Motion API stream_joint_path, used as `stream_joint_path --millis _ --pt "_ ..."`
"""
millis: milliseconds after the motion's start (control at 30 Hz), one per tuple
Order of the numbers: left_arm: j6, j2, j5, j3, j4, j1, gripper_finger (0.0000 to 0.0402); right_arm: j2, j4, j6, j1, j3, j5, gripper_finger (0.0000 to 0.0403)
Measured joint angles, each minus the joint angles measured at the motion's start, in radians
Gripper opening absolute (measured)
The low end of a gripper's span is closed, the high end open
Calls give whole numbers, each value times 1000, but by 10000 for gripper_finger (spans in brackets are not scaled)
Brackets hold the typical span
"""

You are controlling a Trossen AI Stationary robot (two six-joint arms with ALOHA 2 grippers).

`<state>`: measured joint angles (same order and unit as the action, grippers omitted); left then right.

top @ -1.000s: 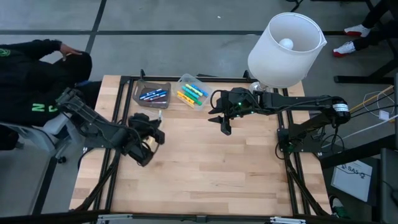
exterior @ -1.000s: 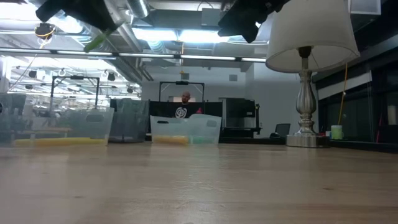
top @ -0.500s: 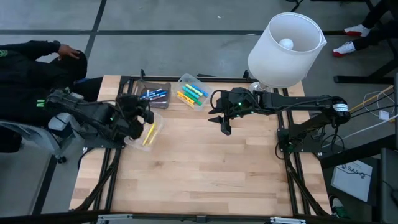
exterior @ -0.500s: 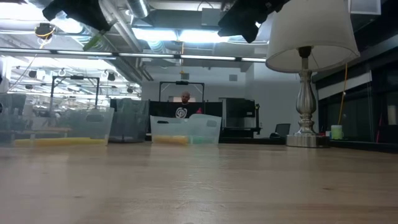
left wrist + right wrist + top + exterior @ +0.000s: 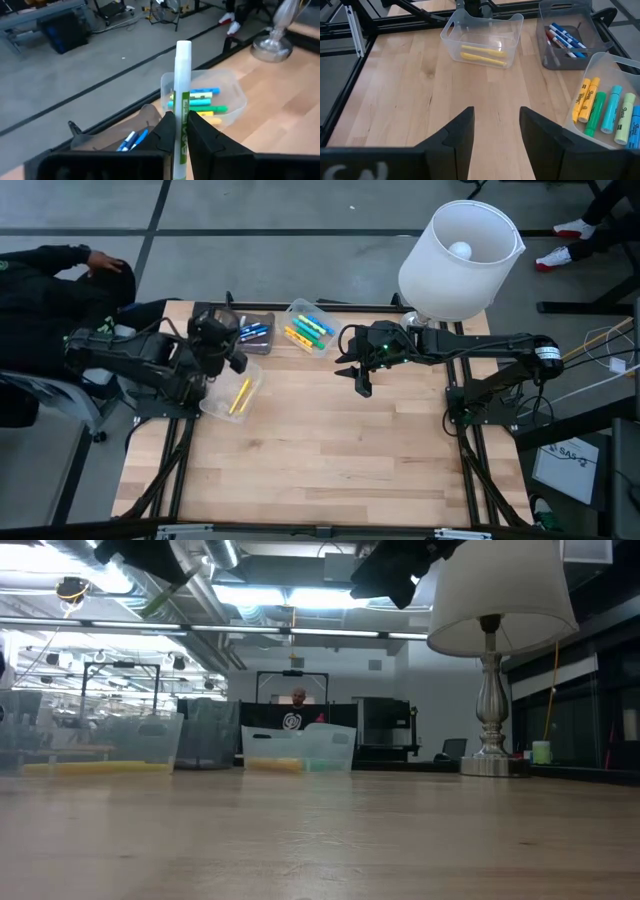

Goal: Pick & Place Markers
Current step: Put the green marker into the black bin

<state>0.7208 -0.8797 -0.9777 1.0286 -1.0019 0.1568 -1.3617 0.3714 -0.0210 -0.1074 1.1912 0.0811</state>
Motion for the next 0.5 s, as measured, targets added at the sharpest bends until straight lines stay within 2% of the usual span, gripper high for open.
stream_joint_path --millis 233,500 --pt "-156 1 49 0 12 -100 22 0 0 0 0 0 0 156" --pt "-255 1 150 0 11 -204 22 0 0 0 0 0 0 156"
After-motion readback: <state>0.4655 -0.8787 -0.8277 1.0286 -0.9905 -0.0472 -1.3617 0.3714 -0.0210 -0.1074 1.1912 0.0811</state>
